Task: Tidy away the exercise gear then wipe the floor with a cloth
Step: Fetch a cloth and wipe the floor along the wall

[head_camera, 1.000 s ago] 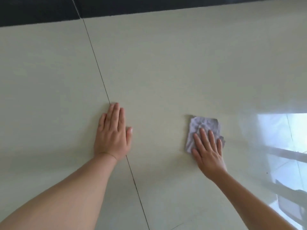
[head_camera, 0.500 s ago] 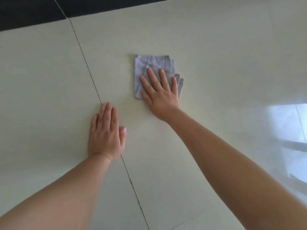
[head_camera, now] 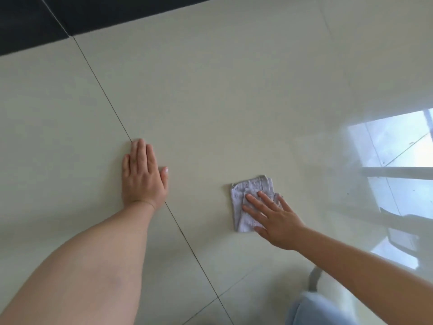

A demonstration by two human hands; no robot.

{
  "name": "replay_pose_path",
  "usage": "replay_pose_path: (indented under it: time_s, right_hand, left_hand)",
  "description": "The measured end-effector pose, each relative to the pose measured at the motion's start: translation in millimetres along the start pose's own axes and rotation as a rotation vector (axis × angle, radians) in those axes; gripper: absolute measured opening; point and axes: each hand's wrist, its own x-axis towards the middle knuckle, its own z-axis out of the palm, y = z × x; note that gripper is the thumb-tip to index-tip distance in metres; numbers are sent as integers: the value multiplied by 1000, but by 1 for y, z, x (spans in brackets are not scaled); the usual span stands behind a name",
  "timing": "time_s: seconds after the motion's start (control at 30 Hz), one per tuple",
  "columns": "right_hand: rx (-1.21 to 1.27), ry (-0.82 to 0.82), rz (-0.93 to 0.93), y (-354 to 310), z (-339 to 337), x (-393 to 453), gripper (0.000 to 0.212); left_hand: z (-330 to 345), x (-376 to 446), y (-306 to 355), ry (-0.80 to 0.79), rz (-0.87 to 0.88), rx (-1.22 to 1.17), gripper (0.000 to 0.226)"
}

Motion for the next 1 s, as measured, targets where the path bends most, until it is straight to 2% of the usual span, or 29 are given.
replay_pose_path:
  time_s: [0.1, 0.17, 0.23, 0.3, 0.33, 0.37, 0.4, 0.47, 0.53, 0.6, 0.7, 0.77, 0.83, 0.93, 1.0]
  right_hand:
    - [-14, -103, 8, 9, 6, -1, 59]
    - [18, -197, 103, 29, 8, -1, 68]
    - [35, -261, 186, 57, 0, -3, 101]
    - [217, -407, 323, 86, 3, -17, 126]
    - [295, -426, 412, 95, 5, -26, 125]
    - [342, -397, 487, 105, 10, -32, 116]
    - [376, -353, 554, 115, 13, -31, 98]
    - [504, -187, 725, 140, 4, -4, 64]
    - [632, -30, 836, 172, -16, 51, 57]
    - [607, 16, 792, 193, -40, 109, 55]
    - [432, 19, 454, 169, -58, 161, 53]
    - [312, 67, 155, 127, -43, 150, 51]
    - [207, 123, -21, 104, -14, 108, 50]
    - [218, 0, 7, 149, 38, 31, 56]
    - [249, -12, 198, 213, 51, -1, 74]
  left_hand:
    - [4, -1, -1, 25, -7, -24, 67]
    - [6, -2, -2, 41, -14, -15, 66]
    - [6, -2, 0, 46, -32, -9, 66]
    - [4, -4, 5, 38, -64, 6, 66]
    - [2, -6, 8, 28, -73, 20, 66]
    - [-1, -7, 12, 21, -81, 38, 65]
    - [-4, -7, 17, 17, -83, 59, 64]
    - [-7, -5, 32, 38, -64, 97, 62]
    - [-6, 3, 54, 83, -32, 113, 60]
    - [1, 10, 80, 106, -22, 123, 55]
    - [13, 18, 116, 108, -47, 122, 48]
    - [19, 24, 134, 110, -60, 108, 50]
    - [21, 35, 149, 111, -73, 88, 54]
    - [22, 58, 162, 167, -157, 14, 57]
    - [23, 72, 163, 194, -186, 7, 63]
